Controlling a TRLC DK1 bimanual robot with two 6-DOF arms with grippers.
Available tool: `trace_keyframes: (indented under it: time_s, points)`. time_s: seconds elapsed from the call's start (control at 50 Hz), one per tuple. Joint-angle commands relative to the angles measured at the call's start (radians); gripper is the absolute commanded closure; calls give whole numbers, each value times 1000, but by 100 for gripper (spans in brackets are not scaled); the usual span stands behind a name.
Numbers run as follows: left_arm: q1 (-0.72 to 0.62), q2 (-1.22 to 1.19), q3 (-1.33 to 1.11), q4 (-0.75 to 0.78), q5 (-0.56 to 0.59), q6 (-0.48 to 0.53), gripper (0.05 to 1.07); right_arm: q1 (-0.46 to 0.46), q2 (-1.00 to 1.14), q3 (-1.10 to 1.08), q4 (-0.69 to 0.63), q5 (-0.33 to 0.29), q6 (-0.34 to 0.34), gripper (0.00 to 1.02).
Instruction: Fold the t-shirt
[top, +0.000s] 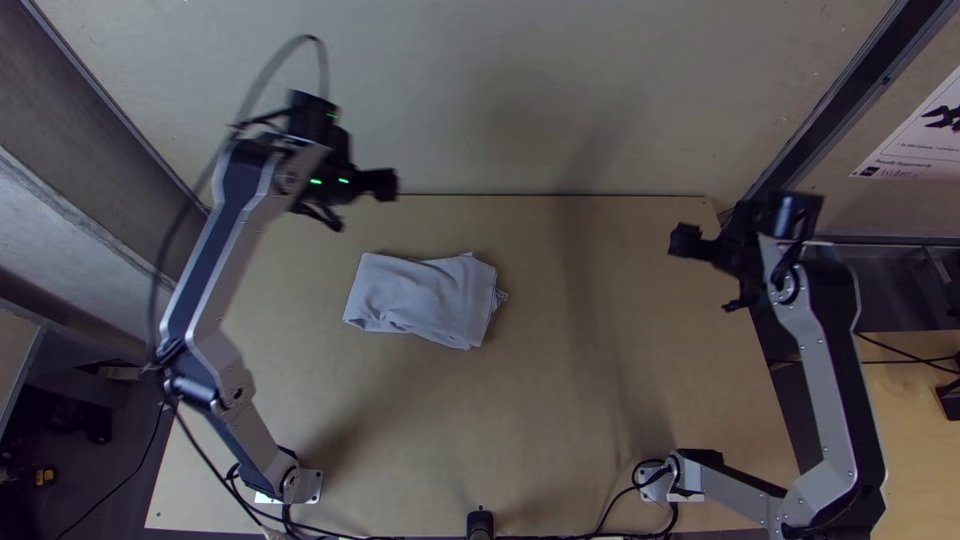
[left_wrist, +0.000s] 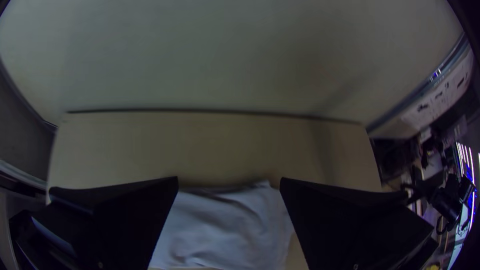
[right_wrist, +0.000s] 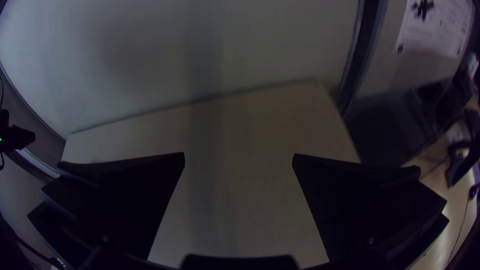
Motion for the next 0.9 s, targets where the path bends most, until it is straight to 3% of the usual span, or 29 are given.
trace_keyframes:
  time_s: [0.0, 0.12, 0.28, 0.56, 0.74, 0.88]
  points:
    - [91, -100, -32, -14, 2, 71, 10, 13, 28, 131, -5, 23, -99, 4]
    - [203, -186, -47, -14, 3, 122, 10, 22, 30, 226, 3, 26, -168, 4]
    - [316, -308, -90, 7, -4, 160, 10, 11, 4, 312, 9, 29, -165, 4]
    - [394, -655, -426, 272, -72, 260, 10, 2, -101, 349, 15, 31, -198, 4]
    - [387, -899, -704, 378, -104, 318, 10, 1, -185, 278, 35, 31, -203, 4]
    - [390, -1045, -848, 466, -119, 329, 10, 1, -325, 73, 168, 31, -252, 4]
